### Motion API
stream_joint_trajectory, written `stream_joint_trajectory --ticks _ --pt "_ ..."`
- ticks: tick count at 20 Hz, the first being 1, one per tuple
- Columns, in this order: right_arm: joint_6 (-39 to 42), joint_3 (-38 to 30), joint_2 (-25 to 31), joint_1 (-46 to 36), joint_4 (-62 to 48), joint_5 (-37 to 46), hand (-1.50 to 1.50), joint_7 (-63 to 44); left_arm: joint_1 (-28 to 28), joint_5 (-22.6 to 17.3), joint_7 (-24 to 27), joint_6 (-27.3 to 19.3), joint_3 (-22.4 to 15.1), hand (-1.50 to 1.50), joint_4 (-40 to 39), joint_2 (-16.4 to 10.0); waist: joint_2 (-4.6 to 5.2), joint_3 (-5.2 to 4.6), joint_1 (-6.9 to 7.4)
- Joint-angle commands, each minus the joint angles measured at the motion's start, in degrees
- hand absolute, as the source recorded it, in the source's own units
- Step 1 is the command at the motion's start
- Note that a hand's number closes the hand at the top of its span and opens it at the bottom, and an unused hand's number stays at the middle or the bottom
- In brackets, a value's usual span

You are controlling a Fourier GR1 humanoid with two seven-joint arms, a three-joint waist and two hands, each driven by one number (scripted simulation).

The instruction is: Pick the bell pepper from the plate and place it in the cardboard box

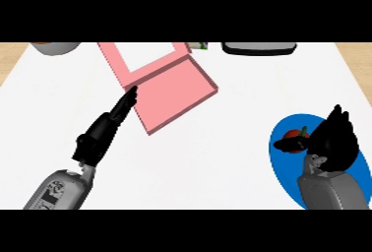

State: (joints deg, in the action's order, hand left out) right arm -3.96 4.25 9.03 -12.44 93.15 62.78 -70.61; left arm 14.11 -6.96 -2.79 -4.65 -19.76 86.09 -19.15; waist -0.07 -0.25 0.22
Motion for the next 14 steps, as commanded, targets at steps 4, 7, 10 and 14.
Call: stream_joint_trajectory --ticks 4,7,10,14 --pt "8.1 -5.1 -4.5 -2.6 -3.5 1.7 -1.50 -10.4 0.7 0.3 0.4 1.0 1.4 0.00 -0.6 0.0 0.10 0.19 -0.28" --pt "6.2 -6.4 -6.8 -4.4 -6.4 4.6 -1.50 -9.4 1.4 0.4 -0.5 1.0 1.5 0.00 -1.4 1.5 0.16 0.22 -0.17" --pt "9.2 -6.6 -6.9 -2.0 0.1 6.4 -1.50 -8.1 0.6 0.8 -1.3 1.4 2.4 0.00 -0.4 1.6 -0.04 0.22 -0.40" --pt "5.7 -11.0 -6.0 0.2 -5.8 6.4 -1.50 -0.6 -3.0 2.5 -0.4 0.9 1.3 0.00 2.4 2.2 0.03 0.26 -0.13"
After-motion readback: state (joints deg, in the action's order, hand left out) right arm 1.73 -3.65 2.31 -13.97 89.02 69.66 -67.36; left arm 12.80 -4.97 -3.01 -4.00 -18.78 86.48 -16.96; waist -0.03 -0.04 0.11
